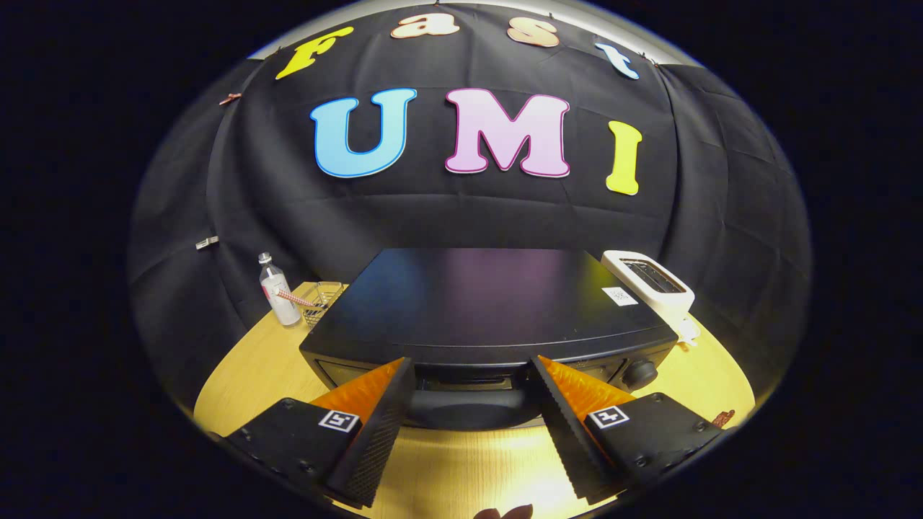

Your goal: Open the toaster oven, put the food inside, and close the toaster oven door.

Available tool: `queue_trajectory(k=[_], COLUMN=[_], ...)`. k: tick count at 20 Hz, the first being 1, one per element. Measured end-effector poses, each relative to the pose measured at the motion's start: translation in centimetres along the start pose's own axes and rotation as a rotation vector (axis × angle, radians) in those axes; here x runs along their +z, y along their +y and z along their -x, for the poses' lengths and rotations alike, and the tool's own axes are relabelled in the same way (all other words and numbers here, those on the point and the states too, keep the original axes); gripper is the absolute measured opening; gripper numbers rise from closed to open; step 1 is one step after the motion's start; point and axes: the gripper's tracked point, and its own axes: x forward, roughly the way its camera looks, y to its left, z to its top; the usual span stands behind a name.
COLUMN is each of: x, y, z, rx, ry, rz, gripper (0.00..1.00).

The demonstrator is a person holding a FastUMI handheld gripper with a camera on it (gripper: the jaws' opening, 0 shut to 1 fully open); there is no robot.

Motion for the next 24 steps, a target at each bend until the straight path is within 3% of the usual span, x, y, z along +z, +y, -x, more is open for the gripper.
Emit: queue_trajectory(k=[13, 24], x=[-5.4, -11.8], y=[-0.1, -0.2], z=[5.6, 8.0], rx=[0.0, 0.004], ry=[0.029, 0.187], rz=[0.012, 0.032], gripper=[0.99, 0.99])
